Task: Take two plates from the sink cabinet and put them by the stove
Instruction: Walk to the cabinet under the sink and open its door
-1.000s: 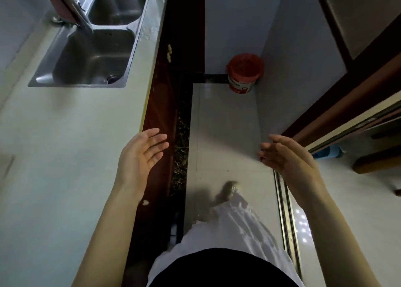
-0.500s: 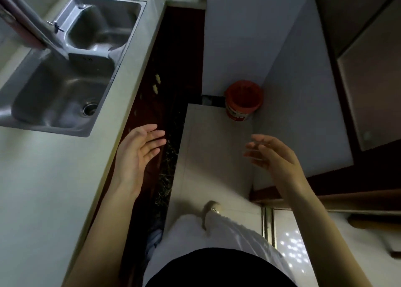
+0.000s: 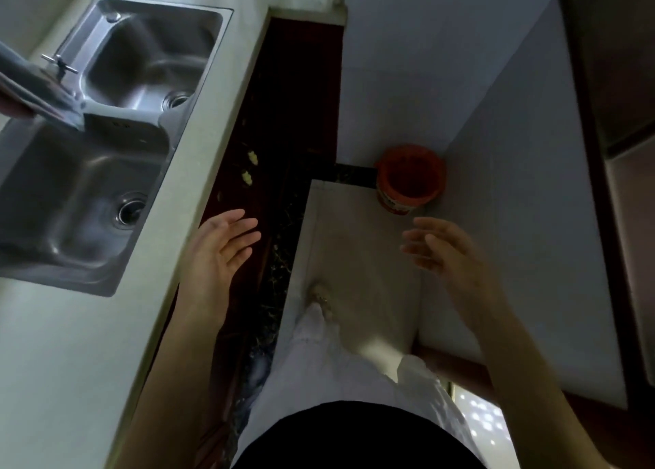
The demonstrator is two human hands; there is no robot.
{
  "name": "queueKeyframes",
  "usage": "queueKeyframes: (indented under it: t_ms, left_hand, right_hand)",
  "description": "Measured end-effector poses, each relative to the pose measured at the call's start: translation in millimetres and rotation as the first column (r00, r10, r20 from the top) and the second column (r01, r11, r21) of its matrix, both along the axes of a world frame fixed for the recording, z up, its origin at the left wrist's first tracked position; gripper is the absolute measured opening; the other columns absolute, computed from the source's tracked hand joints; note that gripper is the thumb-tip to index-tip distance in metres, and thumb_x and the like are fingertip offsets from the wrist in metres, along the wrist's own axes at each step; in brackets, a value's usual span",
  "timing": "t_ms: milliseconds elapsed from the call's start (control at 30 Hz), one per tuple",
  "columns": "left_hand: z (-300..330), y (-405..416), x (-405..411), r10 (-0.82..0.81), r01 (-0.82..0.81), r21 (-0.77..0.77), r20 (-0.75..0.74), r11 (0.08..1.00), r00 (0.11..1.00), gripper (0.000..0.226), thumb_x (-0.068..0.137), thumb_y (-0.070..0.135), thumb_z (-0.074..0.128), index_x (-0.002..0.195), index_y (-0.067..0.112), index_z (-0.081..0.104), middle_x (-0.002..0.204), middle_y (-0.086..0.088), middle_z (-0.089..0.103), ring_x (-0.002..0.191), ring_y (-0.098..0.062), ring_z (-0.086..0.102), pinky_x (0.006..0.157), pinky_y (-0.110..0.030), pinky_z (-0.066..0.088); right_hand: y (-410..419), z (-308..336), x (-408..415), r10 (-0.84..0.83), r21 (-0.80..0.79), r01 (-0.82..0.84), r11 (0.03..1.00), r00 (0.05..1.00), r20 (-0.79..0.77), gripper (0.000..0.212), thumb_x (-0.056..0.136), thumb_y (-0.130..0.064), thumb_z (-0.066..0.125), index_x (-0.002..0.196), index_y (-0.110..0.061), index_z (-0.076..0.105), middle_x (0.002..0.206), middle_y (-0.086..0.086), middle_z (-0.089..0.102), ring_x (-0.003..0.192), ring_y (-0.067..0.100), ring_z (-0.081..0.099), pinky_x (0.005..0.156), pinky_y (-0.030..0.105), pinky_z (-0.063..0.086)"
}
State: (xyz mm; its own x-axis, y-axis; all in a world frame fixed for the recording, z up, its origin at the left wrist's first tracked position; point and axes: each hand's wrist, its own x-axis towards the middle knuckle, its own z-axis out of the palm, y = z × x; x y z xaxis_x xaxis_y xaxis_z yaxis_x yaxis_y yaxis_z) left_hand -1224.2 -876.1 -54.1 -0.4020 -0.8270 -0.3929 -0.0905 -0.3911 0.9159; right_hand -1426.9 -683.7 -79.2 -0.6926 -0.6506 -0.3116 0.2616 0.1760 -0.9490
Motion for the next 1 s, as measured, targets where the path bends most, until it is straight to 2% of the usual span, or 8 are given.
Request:
queueKeyframes:
  t_ms: [267,467,767,1000]
  left_hand:
    - [-7,-93,-74,-0.010,0.011,-0.031,0.036,0.999,0.999,0.031,0.097,0.013,0.035,0.091,0.024,0.063,0.078,0.011,0.074,0.075,-0.002,0.069,0.072,-0.022,0.047]
    - [-21,-138,-102,0.008,-0.006,-0.030,0.072,1.000,0.997,0.030,0.096,0.014,0.037,0.090,0.026,0.064,0.080,0.011,0.074,0.077,-0.004,0.070,0.071,-0.021,0.047]
    - [-53,-160,-131,0.134,-0.134,-0.015,0.148,0.991,0.980,0.029,0.095,0.012,0.038,0.091,0.024,0.064,0.079,0.009,0.073,0.074,-0.003,0.069,0.071,-0.021,0.048]
    - [-90,-162,-165,0.260,-0.266,0.007,0.181,0.964,0.948,0.029,0.096,0.014,0.039,0.090,0.027,0.065,0.079,0.010,0.074,0.073,-0.003,0.069,0.070,-0.020,0.047]
  right_hand:
    - [-106,-5,-70,0.069,0.006,-0.069,0.998,0.997,0.035,0.031,0.092,0.003,0.038,0.092,-0.019,0.059,0.071,-0.014,0.073,0.066,0.001,0.068,0.059,0.011,0.050]
    - [-168,-15,-105,0.103,-0.005,-0.103,0.995,0.994,0.019,0.028,0.093,0.002,0.038,0.094,-0.017,0.058,0.087,0.002,0.065,0.067,0.002,0.067,0.061,0.014,0.048]
    - [-223,-53,-163,0.222,0.044,-0.225,0.973,0.973,0.055,0.034,0.093,0.000,0.041,0.090,-0.025,0.063,0.083,-0.004,0.069,0.070,0.006,0.068,0.061,0.014,0.051]
    - [-256,-76,-216,0.322,0.084,-0.327,0.941,0.944,0.071,0.029,0.093,-0.001,0.040,0.095,-0.021,0.061,0.089,0.005,0.065,0.071,0.008,0.066,0.066,0.019,0.051]
